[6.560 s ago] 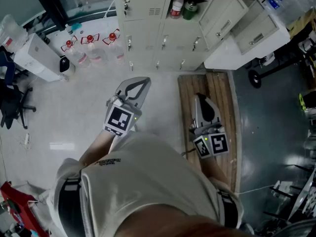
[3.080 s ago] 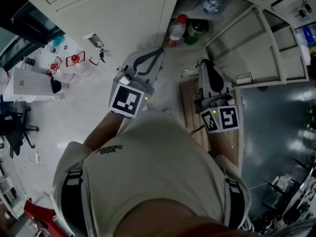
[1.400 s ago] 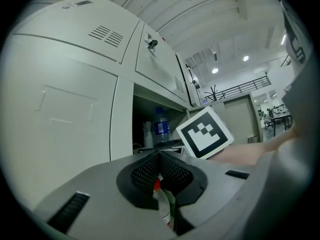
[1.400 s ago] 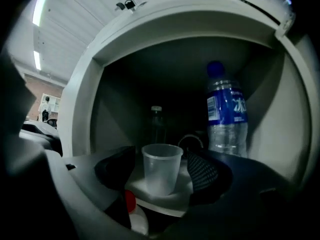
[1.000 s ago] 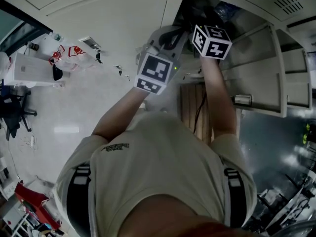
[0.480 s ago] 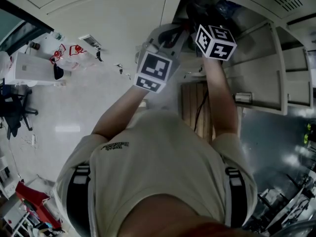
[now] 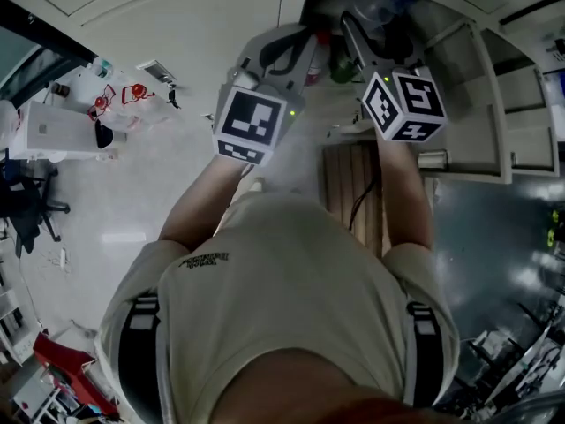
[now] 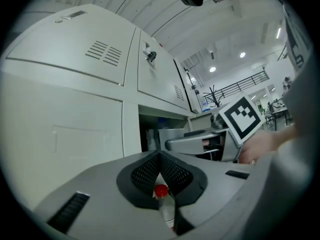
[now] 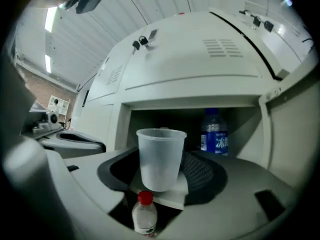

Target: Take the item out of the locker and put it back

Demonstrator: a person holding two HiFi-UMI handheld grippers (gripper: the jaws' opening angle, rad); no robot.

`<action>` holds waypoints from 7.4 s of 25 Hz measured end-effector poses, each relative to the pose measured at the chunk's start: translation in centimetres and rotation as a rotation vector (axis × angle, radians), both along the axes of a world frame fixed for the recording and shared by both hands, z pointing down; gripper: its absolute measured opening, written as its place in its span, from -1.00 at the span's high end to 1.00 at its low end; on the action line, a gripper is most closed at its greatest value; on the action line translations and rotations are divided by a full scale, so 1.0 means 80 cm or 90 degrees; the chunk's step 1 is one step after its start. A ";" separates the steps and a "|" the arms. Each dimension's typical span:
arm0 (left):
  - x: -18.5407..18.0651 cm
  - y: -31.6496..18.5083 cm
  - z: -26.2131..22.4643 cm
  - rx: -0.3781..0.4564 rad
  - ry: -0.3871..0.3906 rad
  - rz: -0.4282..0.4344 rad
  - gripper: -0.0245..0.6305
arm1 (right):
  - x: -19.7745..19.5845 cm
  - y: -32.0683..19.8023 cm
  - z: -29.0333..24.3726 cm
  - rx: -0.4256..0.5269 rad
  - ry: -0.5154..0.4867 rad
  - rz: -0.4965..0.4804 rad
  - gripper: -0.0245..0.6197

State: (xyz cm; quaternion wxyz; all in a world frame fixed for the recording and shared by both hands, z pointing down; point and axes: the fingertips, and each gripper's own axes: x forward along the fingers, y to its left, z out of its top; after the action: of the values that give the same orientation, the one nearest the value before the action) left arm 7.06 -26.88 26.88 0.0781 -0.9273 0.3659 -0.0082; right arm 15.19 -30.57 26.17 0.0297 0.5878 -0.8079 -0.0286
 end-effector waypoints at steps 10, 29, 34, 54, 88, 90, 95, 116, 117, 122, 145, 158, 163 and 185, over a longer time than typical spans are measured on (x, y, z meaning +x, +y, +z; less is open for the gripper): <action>-0.047 0.031 -0.048 0.041 0.027 -0.013 0.88 | 0.001 0.100 -0.040 0.077 0.056 0.005 0.08; -0.035 0.105 0.020 0.032 -0.018 0.043 0.89 | -0.014 0.185 0.032 0.040 0.010 -0.015 0.08; -0.031 0.109 0.035 0.003 -0.029 0.055 0.89 | -0.018 0.190 0.046 0.016 -0.001 -0.020 0.08; -0.030 0.113 0.046 -0.042 0.001 0.075 0.89 | -0.021 0.194 0.065 -0.016 -0.021 -0.039 0.08; -0.002 0.033 -0.008 0.018 -0.026 0.024 0.89 | -0.028 -0.020 0.021 -0.017 0.023 -0.069 0.08; 0.001 0.027 -0.007 0.026 -0.025 0.026 0.89 | -0.033 -0.036 0.025 -0.022 0.021 -0.072 0.08; 0.003 0.017 0.002 0.016 -0.029 0.022 0.89 | -0.047 -0.073 0.040 -0.037 0.033 -0.086 0.08; 0.008 0.001 0.045 -0.033 -0.046 0.018 0.89 | -0.077 -0.118 0.103 -0.119 0.090 -0.133 0.07; 0.008 0.001 0.045 -0.033 -0.047 0.018 0.89 | -0.077 -0.118 0.103 -0.119 0.094 -0.131 0.07; 0.005 0.000 0.047 -0.034 -0.049 0.013 0.89 | -0.078 -0.119 0.105 -0.121 0.099 -0.122 0.06; -0.004 0.000 0.053 -0.040 -0.050 0.007 0.89 | -0.056 -0.110 0.080 -0.086 0.076 -0.090 -0.10; -0.018 -0.001 0.020 -0.019 -0.025 -0.001 0.89 | -0.047 -0.065 0.016 -0.022 0.048 -0.100 -0.10; -0.026 0.007 -0.004 0.001 -0.009 -0.001 0.89 | -0.046 -0.023 -0.012 0.016 0.047 -0.109 -0.07; -0.029 0.109 -0.045 0.035 0.029 0.064 0.89 | -0.013 0.127 -0.024 0.064 0.001 -0.051 0.75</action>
State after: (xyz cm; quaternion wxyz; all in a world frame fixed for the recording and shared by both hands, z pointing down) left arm 4.70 -18.19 23.26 0.0954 -0.9420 0.3205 0.0267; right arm 14.14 -20.45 24.23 -0.0003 0.5558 -0.8283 -0.0707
